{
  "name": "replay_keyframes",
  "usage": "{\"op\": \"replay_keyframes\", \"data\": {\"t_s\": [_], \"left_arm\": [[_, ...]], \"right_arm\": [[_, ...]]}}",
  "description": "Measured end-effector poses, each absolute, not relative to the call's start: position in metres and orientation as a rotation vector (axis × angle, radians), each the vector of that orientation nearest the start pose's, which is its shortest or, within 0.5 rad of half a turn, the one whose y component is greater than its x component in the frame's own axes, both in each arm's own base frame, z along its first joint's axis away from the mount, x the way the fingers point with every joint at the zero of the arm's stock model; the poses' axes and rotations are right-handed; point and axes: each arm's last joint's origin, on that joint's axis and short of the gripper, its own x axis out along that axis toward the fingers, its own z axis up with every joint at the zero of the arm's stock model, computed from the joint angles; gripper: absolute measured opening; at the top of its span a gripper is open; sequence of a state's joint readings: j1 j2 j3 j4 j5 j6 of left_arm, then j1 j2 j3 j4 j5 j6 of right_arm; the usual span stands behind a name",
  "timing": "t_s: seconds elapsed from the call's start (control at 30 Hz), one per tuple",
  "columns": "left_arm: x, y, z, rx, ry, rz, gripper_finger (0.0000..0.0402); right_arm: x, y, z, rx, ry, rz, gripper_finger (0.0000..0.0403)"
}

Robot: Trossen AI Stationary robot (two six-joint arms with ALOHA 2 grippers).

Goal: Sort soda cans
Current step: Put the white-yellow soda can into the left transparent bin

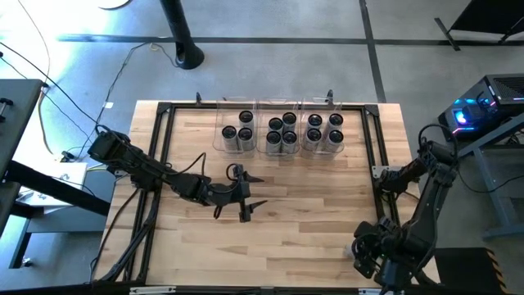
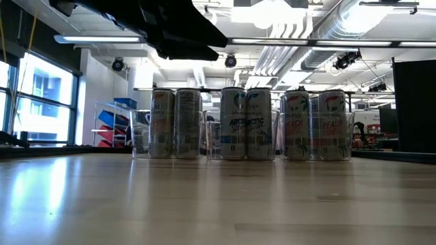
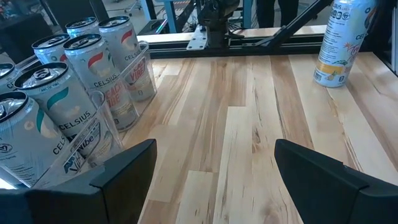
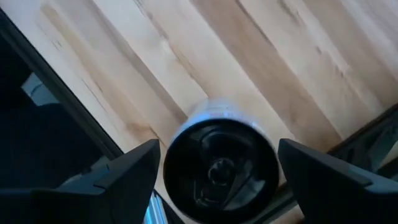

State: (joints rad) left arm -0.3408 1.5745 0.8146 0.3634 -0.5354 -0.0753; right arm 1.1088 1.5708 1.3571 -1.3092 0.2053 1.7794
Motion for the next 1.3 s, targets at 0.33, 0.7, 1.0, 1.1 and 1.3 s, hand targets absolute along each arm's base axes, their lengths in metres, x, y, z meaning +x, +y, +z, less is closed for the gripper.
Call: {"op": "replay_keyframes", "data": {"t_s": [0.33, 0.7, 1.0, 1.1, 1.3], "left_arm": [[0.312, -0.095, 0.206, 0.079, 0.351, 0.207, 0.0321], [0.301, -0.090, 0.207, 0.033, 0.439, 0.249, 0.0321], [0.258, -0.114, 0.221, 0.006, 0.481, 0.280, 0.0321], [0.240, -0.120, 0.206, -0.024, 0.475, 0.325, 0.0321], [0.225, -0.122, 0.185, -0.128, 0.417, 0.335, 0.0321]], "right_arm": [[0.131, 0.253, 0.266, 0.476, 1.374, -0.499, 0.0272], [0.193, 0.220, 0.272, 0.365, 1.252, -0.435, 0.0230], [0.296, 0.144, 0.292, 0.293, 1.032, -0.189, 0.0230], [0.319, 0.119, 0.293, 0.257, 0.974, -0.109, 0.0230], [0.339, 0.091, 0.286, 0.198, 1.030, -0.105, 0.0230]]}}
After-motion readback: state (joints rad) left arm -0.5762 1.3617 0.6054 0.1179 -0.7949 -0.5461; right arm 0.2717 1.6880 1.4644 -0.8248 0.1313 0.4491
